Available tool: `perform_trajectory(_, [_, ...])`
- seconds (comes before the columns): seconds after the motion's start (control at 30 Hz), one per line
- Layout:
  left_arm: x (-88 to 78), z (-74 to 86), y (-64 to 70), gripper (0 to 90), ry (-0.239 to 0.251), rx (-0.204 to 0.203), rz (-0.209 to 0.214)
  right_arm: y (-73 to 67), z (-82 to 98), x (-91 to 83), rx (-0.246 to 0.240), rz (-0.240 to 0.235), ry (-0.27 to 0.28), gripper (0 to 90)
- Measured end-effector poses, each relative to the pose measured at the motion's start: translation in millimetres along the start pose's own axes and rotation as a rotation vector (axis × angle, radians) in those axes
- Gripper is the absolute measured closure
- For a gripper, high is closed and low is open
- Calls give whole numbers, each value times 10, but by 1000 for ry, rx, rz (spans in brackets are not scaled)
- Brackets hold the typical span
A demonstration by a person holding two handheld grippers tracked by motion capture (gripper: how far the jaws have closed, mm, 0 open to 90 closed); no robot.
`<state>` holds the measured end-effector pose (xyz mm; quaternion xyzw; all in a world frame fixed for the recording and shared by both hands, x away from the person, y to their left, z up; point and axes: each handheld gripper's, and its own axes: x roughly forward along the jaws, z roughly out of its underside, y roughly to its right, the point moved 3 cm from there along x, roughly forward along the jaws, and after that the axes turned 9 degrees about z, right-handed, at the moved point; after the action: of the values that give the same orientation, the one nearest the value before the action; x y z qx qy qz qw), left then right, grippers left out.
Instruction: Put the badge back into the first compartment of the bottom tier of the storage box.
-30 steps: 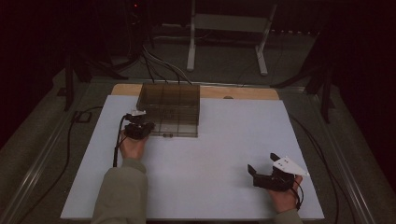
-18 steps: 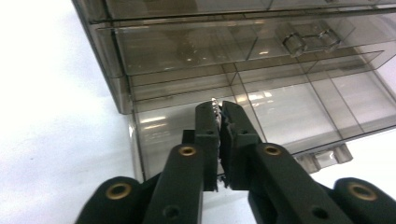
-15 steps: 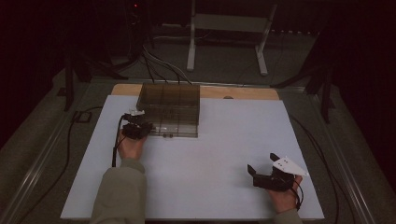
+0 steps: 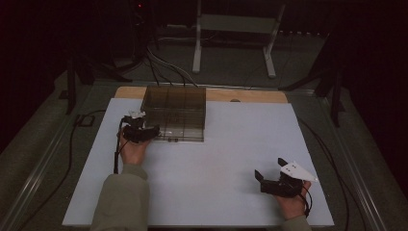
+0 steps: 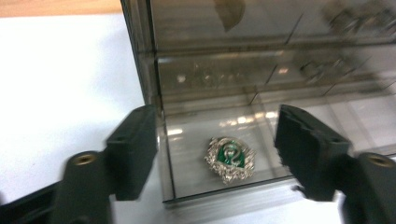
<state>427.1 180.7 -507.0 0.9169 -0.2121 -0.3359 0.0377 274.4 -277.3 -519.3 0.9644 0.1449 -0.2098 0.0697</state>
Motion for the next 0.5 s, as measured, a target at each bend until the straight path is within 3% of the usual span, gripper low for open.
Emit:
perform_trajectory(0.1, [-71,-24,14,163,29,-7,23,2,0,0,0,0,0,9])
perform_trajectory(0.13, [-86,-29,13,105,29,-11,31,-1,0,-1,-1,0,-1,9])
perform_trajectory(0.2, [-86,-29,13,80,29,-11,31,-2,1,-2,-1,0,0,9])
perform_trajectory(0.23, [-127,-32,10,80,26,-11,62,-2,1,-2,-1,0,0,9])
perform_trajectory(0.27, [-149,-31,13,11,30,-5,74,-3,1,-1,0,0,-2,9])
perform_trajectory(0.37, [-149,-31,13,4,30,-5,74,-5,1,-1,0,-1,-2,9])
perform_trajectory(0.5, [-290,-35,34,4,72,18,101,-11,3,-3,0,-1,-4,9])
